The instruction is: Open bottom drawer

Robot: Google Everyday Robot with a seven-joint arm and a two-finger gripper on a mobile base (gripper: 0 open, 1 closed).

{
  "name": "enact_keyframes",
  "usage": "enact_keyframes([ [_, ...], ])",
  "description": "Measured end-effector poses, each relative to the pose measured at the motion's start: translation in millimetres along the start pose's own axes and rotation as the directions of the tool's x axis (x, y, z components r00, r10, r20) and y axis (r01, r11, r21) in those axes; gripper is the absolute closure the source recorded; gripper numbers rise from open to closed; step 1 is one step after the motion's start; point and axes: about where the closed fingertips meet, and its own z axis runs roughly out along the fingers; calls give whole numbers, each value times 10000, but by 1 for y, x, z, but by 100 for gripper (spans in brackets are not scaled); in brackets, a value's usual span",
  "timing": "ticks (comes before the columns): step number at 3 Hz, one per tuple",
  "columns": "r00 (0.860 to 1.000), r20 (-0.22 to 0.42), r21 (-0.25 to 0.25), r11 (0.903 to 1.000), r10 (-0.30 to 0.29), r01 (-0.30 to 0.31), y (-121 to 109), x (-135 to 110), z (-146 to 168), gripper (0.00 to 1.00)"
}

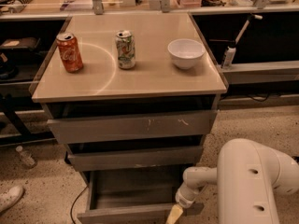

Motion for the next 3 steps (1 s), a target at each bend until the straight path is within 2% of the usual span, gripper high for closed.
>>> enact_keyframes([
  [1, 9977, -408, -369, 9977, 547, -562, 15, 28, -5, 0],
  [3, 9853, -861, -1161, 9808, 1475, -1570, 62, 79, -21, 0],
])
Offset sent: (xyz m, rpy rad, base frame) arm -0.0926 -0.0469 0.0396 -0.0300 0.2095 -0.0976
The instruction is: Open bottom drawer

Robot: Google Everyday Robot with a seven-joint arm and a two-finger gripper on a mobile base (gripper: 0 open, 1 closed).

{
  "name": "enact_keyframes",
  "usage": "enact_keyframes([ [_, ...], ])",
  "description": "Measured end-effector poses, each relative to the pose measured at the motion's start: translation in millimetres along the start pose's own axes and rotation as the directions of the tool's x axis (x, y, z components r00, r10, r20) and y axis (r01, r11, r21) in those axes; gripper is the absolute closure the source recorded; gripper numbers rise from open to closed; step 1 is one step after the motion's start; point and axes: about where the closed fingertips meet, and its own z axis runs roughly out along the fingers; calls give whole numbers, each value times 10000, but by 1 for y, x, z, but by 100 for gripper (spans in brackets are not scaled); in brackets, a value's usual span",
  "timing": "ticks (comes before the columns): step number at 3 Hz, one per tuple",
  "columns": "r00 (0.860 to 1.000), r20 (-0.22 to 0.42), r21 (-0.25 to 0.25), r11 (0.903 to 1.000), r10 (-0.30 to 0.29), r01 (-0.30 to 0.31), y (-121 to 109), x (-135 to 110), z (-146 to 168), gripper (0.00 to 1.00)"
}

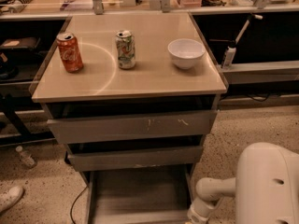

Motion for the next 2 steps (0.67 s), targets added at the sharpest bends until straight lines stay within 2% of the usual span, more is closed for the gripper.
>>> enact_keyframes([
  [2, 9966, -22, -558, 9950, 825, -824, 33, 47, 6, 0],
])
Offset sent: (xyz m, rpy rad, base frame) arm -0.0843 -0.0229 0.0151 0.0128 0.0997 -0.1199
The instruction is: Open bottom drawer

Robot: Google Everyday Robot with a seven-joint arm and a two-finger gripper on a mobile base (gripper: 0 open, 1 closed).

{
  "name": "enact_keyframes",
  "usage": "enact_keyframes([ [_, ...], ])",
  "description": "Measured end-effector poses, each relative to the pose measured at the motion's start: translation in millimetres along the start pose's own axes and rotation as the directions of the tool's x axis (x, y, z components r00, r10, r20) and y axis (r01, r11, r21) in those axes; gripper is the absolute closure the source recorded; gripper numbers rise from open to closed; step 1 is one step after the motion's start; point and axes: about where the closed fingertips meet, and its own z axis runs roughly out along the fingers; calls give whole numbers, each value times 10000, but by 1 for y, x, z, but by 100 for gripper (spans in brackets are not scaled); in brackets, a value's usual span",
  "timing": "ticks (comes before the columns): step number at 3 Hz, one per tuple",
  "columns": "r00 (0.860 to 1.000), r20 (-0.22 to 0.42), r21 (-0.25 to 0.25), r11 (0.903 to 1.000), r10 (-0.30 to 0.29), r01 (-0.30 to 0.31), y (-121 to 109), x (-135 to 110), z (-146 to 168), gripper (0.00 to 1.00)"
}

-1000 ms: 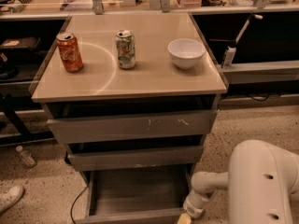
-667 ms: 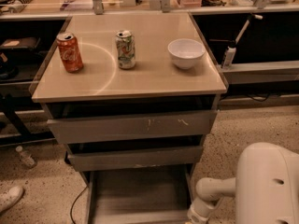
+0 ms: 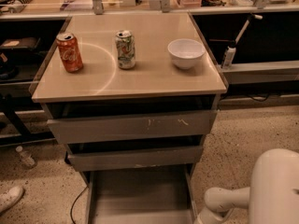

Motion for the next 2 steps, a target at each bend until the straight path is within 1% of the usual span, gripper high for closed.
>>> enact_keyframes([
  [1, 9984, 426, -199, 9991, 375, -367, 14, 15, -3, 0],
  [2, 9980, 463, -226, 9988, 439, -429, 16, 18, -3, 0],
])
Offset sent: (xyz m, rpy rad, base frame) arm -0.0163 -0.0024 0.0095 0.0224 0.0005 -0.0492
